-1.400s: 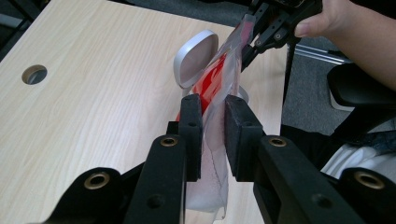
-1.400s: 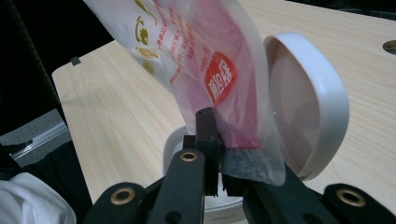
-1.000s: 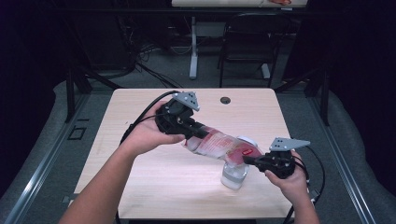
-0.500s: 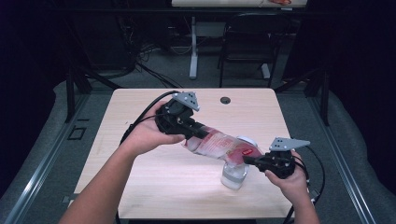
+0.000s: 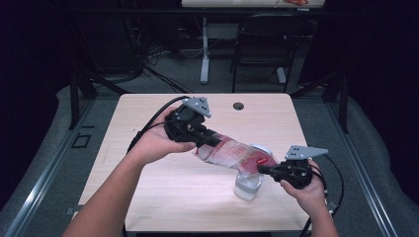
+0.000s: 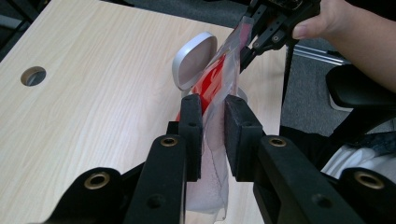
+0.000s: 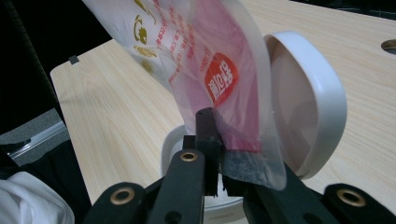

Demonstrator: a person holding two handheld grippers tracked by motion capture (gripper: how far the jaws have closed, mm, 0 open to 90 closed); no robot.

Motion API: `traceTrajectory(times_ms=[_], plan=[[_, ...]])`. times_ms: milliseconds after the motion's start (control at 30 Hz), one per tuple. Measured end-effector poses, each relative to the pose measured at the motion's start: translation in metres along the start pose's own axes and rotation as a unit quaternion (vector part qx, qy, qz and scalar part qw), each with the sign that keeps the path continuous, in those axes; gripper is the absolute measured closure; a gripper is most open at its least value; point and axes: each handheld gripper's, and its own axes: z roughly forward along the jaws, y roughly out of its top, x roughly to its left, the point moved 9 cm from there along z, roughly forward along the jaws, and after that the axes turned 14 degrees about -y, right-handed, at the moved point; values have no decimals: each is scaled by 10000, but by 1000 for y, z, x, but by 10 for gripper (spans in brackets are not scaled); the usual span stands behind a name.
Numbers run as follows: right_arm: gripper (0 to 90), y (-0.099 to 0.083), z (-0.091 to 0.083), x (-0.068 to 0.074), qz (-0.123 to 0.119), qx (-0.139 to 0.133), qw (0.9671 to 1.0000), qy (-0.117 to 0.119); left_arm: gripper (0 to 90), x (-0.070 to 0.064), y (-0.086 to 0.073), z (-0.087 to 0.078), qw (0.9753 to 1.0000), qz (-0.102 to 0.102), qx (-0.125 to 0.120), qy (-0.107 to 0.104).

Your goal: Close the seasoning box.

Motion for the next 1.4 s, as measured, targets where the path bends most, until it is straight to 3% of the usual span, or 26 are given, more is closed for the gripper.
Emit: traceTrajectory(times_ms=[1400], plan=[[891, -2, 0, -1, 3, 23, 10000, 36, 767, 3, 3, 1, 10000, 21, -78, 12]])
